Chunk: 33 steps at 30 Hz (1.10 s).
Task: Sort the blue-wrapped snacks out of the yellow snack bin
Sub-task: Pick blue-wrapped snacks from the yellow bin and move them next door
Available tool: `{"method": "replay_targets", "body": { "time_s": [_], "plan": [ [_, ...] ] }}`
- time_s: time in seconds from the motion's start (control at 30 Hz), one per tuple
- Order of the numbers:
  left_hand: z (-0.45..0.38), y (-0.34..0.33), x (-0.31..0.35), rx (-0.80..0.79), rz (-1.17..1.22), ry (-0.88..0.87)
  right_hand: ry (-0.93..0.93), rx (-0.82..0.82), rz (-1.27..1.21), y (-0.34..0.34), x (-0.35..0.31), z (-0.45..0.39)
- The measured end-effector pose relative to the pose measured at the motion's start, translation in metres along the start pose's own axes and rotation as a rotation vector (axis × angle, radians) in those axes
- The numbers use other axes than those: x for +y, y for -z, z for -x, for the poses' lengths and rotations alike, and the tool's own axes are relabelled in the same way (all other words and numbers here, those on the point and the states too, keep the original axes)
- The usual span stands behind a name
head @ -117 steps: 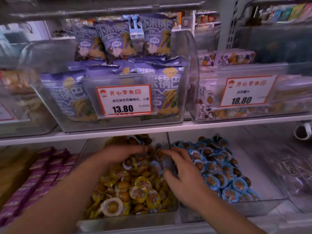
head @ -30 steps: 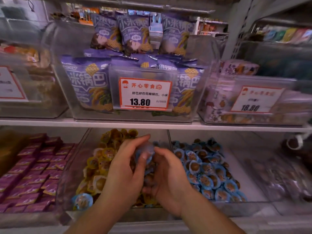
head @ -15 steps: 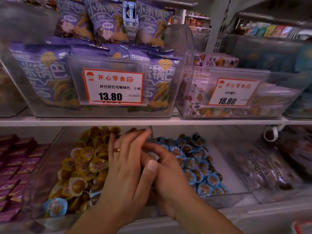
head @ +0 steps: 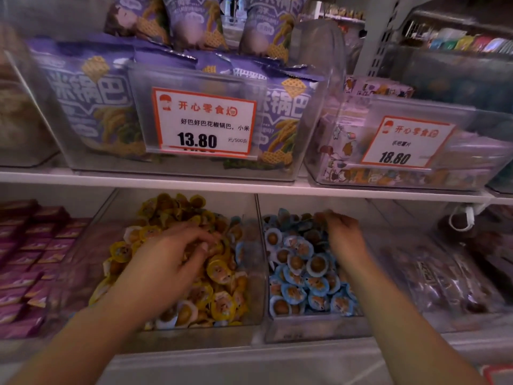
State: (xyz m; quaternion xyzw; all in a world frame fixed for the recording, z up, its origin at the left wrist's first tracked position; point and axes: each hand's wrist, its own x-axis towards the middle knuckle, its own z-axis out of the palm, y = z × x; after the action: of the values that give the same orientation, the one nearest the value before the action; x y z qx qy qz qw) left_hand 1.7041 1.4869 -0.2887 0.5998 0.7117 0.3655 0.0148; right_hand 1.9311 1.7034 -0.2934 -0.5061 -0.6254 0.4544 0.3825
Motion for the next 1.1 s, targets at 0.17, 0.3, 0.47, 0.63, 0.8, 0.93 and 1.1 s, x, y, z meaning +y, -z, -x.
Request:
{"method": "replay_targets", "body": {
  "time_s": [0.17, 0.3, 0.47, 0.63, 0.8, 0.93, 1.1],
  "plan": [
    [0.012, 0.042, -0.021, -0.113, -0.144, 0.009, 0.46, 0.089, 0.116, -0.014, -0.023, 0.037],
    [0.039, 0.08, -0.022, -0.238, -0.297, -0.011, 0.894, -0.102, 0.223, -0.055, -0.047, 0.091],
    [0.069, 0.095, -0.031, -0.313, -0.66, -0.09, 0.792, -0.779, 0.698, -0.115, -0.042, 0.128],
    [0.065, 0.081, -0.042, -0.502, -0.807, 0.046, 0.71, -0.912, 0.848, -0.142, -0.039, 0.117],
    [0.051, 0.077, -0.047, -0.443, -0.679, 0.045, 0.751, -0.853, 0.848, -0.153, -0.041, 0.119],
    [0.055, 0.08, -0.051, -0.145, -0.416, -0.031, 0.719, -0.704, 0.739, -0.143, -0.039, 0.117],
    [0.052, 0.072, -0.037, 0.289, -0.078, -0.021, 0.373, -0.556, 0.317, -0.134, -0.049, 0.117]
  ]
}}
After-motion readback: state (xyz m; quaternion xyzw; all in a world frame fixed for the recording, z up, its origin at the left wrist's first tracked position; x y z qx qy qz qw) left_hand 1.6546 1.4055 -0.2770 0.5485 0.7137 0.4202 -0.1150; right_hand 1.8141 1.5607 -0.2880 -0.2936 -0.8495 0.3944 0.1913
